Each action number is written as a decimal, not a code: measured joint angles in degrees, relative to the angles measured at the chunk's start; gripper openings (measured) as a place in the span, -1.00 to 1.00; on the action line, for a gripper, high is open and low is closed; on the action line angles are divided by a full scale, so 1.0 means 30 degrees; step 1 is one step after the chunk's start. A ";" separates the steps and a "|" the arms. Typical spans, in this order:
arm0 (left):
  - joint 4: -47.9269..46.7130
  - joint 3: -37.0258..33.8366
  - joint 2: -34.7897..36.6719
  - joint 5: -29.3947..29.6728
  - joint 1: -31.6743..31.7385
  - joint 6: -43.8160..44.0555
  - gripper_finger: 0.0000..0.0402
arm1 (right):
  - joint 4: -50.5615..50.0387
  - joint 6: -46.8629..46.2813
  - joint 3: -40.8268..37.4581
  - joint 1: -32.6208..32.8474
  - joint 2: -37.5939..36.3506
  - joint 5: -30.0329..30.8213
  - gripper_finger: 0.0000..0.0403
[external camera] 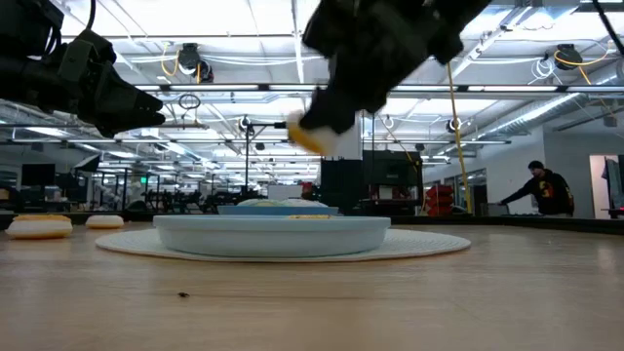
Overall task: Pick & Place donuts
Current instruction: Put the small green donut on the light blue plate, then put the small white donut on the light blue plate
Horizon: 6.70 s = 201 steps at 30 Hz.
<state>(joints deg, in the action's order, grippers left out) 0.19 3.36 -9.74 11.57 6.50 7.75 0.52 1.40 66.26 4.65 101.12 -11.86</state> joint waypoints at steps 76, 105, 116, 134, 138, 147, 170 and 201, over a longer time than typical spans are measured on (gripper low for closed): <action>0.0006 -0.0007 0.0007 0.0000 0.0001 0.0000 0.17 | -1.5368 -0.2799 -0.0015 -0.0229 -1.3606 0.1945 0.43; 0.0000 -0.0007 0.0000 0.0000 0.0005 0.0000 0.17 | -0.5307 -0.1714 -0.9424 -0.0229 -2.6813 0.5612 0.43; 0.0000 -0.0007 0.0000 0.0000 0.0005 0.0000 0.17 | 0.7935 0.7035 -1.7880 -0.0236 -2.7358 0.7519 0.42; 0.0007 -0.0007 0.0006 0.0000 0.0006 0.0000 0.17 | 1.5044 0.4534 -2.1107 -0.0221 -2.9893 1.4995 0.44; 0.0007 -0.0007 0.0000 0.0000 0.0007 0.0000 0.17 | 1.2121 0.4046 -2.1112 -0.0221 -2.9922 1.4886 0.43; 0.0007 -0.0007 0.0006 0.0002 0.0007 0.0000 0.17 | 0.7070 0.0914 -2.1128 -0.0229 -2.9921 1.2995 0.43; 0.0007 -0.0007 0.0000 0.0007 0.0005 0.0000 0.17 | 0.2165 0.0265 -2.1158 -0.0221 -2.9856 0.2910 0.43; -0.0090 0.0840 -0.2192 0.1491 0.0531 0.7339 0.17 | 0.2164 0.0259 -2.1165 -0.0221 -2.9856 0.2923 0.43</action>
<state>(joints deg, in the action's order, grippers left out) -0.08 5.88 -16.31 16.05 8.10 29.77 7.01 2.18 2.76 3.99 11.55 -3.09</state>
